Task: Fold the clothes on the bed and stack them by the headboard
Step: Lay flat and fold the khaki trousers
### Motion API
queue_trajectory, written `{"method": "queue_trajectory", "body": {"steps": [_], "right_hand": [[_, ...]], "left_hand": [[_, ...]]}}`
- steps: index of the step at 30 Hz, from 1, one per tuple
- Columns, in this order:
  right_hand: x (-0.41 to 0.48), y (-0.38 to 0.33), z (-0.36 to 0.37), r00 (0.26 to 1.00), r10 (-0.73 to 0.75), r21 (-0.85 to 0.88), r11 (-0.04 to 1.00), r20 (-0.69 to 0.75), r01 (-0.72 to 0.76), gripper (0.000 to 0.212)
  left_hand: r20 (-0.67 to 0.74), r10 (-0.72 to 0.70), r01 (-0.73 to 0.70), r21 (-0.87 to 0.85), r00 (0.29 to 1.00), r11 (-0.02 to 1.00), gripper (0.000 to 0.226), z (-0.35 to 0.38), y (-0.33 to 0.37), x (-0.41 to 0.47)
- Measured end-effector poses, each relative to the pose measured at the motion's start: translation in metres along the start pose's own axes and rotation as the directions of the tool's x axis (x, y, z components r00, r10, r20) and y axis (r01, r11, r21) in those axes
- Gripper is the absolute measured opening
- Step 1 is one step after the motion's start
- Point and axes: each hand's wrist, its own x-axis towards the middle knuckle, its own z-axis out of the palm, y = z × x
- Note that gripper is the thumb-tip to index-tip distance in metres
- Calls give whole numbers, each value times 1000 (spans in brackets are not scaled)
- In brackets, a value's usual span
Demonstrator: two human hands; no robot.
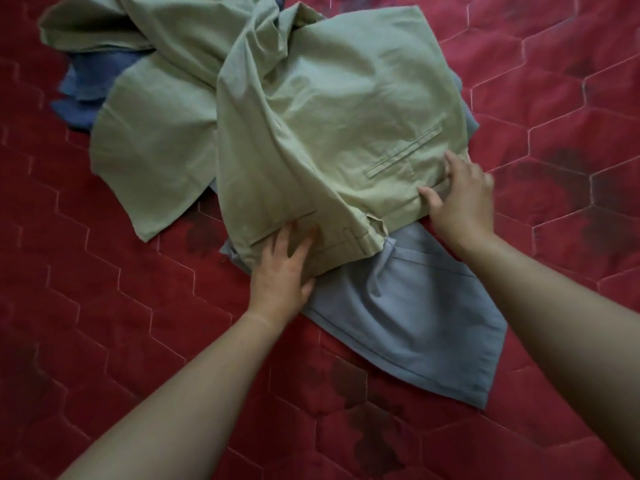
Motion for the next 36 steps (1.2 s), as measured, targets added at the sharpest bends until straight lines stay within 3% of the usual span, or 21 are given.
{"method": "queue_trajectory", "body": {"steps": [5, 8, 11, 14, 21, 27, 32, 36], "right_hand": [[5, 9, -11, 999, 35, -26, 999, -19, -35, 66], [8, 11, -13, 999, 39, 108, 993, 12, -40, 71], [-1, 9, -16, 996, 13, 292, 956, -84, 13, 54], [-17, 4, -39, 992, -40, 372, 924, -122, 83, 49], [-55, -26, -225, 972, -182, 347, 911, -151, 225, 33], [-95, -34, -418, 952, -206, 304, 913, -228, 270, 18], [-126, -2, -493, 919, -207, 284, 908, -336, 308, 16], [-160, 50, -508, 950, -127, 311, 925, -287, 217, 17]], "left_hand": [[-38, -23, 20, -66, 999, 998, 74, -6, 4, 8], [-38, -30, 25, -117, 999, 993, 68, -10, 3, 9], [-65, 22, -34, -185, 998, 982, 59, -20, 2, 1], [-173, 23, -59, -205, 985, 977, 50, -48, 9, -14], [-381, 21, -77, -131, 924, 988, 44, -223, 69, -73], [-415, 229, -260, -19, 881, 965, 42, -368, 160, -150], [-503, 275, -370, -97, 819, 924, 40, -402, 216, -170], [-414, 330, -437, -196, 848, 878, 35, -381, 252, -184]]}}
